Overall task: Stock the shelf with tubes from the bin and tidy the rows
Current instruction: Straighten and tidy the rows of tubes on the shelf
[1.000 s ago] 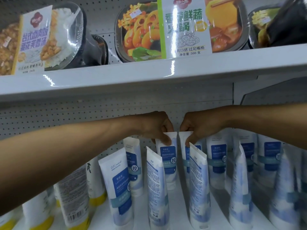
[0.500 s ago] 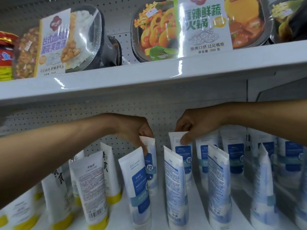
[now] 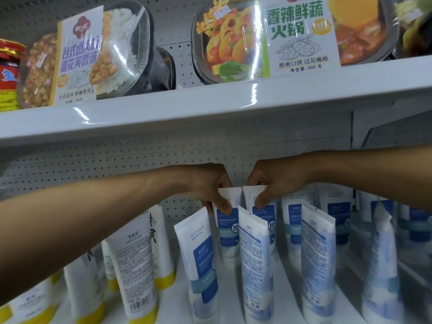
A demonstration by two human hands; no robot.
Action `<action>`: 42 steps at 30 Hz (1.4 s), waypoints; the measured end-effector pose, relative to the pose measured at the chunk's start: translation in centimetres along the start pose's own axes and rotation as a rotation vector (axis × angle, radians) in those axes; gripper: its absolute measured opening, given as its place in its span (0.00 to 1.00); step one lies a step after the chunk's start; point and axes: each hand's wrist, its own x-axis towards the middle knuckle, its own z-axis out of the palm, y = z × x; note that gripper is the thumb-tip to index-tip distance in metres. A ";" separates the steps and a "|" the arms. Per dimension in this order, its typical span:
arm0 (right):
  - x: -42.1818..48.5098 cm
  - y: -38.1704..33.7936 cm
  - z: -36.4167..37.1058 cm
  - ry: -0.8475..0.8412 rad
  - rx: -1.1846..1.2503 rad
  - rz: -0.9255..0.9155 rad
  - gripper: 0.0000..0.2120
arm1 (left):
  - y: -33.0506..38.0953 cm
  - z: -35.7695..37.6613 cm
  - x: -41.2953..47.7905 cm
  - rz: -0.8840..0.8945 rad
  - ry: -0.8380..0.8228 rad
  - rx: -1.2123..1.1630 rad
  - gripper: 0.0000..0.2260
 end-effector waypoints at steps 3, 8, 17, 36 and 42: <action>0.0 -0.1 0.0 -0.012 0.003 -0.002 0.02 | 0.0 0.0 0.1 -0.001 -0.005 0.006 0.12; -0.1 -0.2 -0.1 -0.023 -0.005 0.012 0.05 | 0.0 0.1 0.1 -0.008 0.001 0.025 0.12; -2.0 -2.1 -1.7 0.265 0.009 -0.003 0.09 | 0.6 -1.6 -3.3 0.113 0.306 0.130 0.12; -17.1 -6.9 0.8 0.738 -0.008 -0.009 0.11 | 7.8 4.1 -16.5 0.307 0.827 0.002 0.13; -23.1 -4.4 3.9 0.820 -0.094 0.043 0.09 | 11.0 11.3 -16.0 0.263 0.795 -0.036 0.14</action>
